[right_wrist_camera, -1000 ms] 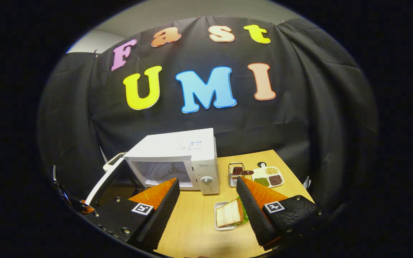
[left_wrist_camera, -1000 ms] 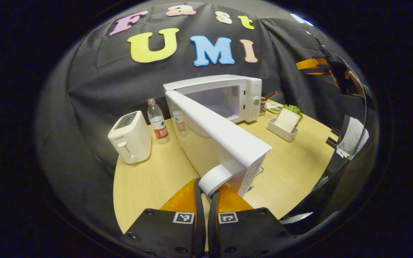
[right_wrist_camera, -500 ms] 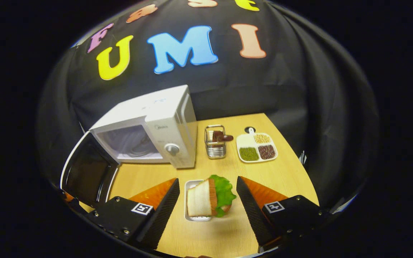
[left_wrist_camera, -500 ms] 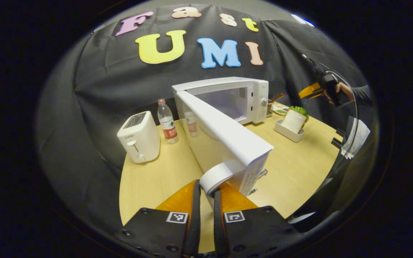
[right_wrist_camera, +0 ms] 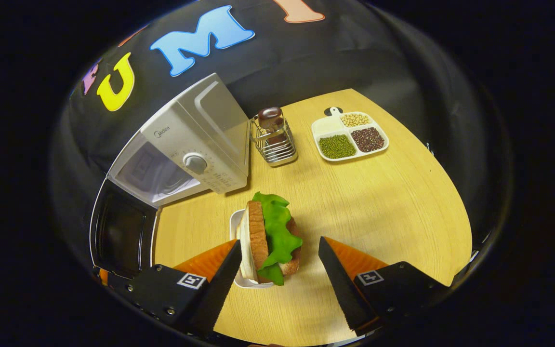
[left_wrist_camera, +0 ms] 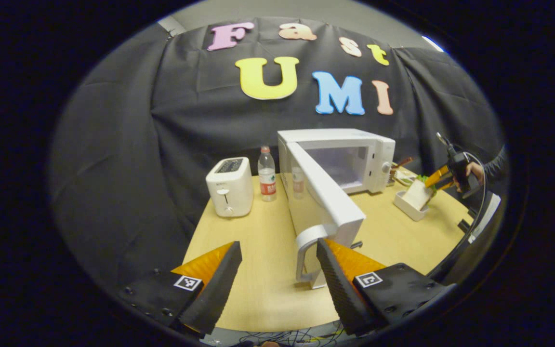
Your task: Open the microwave oven with the left hand, put the food in, and close the microwave oven.
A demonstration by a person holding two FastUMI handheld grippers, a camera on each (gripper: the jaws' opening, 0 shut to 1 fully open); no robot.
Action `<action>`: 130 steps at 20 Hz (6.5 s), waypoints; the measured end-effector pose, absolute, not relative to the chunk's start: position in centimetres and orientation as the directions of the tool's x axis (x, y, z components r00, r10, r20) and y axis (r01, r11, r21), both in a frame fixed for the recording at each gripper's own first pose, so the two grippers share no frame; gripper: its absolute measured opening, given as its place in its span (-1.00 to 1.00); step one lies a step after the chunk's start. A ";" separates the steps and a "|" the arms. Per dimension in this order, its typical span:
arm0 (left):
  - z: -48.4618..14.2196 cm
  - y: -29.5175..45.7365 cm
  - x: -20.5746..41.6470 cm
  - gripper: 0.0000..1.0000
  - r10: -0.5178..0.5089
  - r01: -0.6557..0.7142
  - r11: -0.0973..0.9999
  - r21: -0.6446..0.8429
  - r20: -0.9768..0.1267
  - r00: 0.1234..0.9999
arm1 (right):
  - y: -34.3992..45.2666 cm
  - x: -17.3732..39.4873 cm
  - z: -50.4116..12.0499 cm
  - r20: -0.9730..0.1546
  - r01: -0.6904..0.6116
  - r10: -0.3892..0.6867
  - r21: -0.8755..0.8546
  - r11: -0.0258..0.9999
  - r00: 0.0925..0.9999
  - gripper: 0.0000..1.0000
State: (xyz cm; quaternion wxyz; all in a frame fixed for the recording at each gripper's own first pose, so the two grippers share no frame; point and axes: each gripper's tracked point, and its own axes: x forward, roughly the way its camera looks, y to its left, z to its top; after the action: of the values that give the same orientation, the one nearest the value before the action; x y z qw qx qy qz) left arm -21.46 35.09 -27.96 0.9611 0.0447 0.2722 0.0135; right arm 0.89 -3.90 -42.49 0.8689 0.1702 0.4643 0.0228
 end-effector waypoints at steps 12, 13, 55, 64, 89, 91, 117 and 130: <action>-10.6 21.0 -14.5 0.92 -0.004 -0.003 0.999 -0.040 -0.170 0.985 | -1.7 0.0 -43.7 -0.802 0.170 0.294 0.435 0.884 0.520 0.70; -10.5 20.1 -14.2 0.89 -0.023 0.015 0.999 -0.050 -0.160 0.987 | -2.1 -0.1 -43.3 -0.804 0.180 0.280 0.426 0.886 0.524 0.38; -6.5 26.3 -12.0 0.89 0.049 -0.049 0.999 0.009 -0.125 0.991 | 24.9 16.6 -35.6 -0.325 0.240 0.319 0.930 0.278 0.890 -0.58; -8.5 29.2 -12.6 0.89 0.097 -0.096 0.995 0.015 -0.204 0.974 | 28.1 22.9 -39.9 -0.321 0.298 0.151 0.942 0.156 0.935 -0.58; -10.3 29.0 -10.3 0.96 0.065 -0.072 0.997 -0.024 -0.227 0.972 | 30.1 24.8 -44.2 -0.466 0.413 0.135 0.861 0.297 0.874 0.63; -10.4 28.3 -10.0 0.92 0.046 -0.055 0.998 -0.037 -0.214 0.976 | 30.0 23.7 -43.7 -0.463 0.398 0.142 0.855 0.333 0.875 0.65; -10.3 23.4 -8.3 0.89 -0.016 0.021 0.999 0.035 -0.146 0.989 | 12.9 3.2 -12.2 -0.011 -0.045 0.044 -0.032 0.998 0.999 0.75; -14.8 28.9 -12.0 -0.57 0.092 -0.081 0.995 0.055 -0.249 0.964 | 13.9 -0.1 -7.5 0.060 -0.092 0.094 -0.042 0.995 0.994 0.76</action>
State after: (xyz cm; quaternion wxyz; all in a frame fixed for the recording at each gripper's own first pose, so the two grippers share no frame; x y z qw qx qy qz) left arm -11.99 28.86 -14.85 0.9908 0.0221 0.1264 0.0435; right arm -0.08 13.94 -7.48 0.9982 -0.0197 -0.0312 0.0467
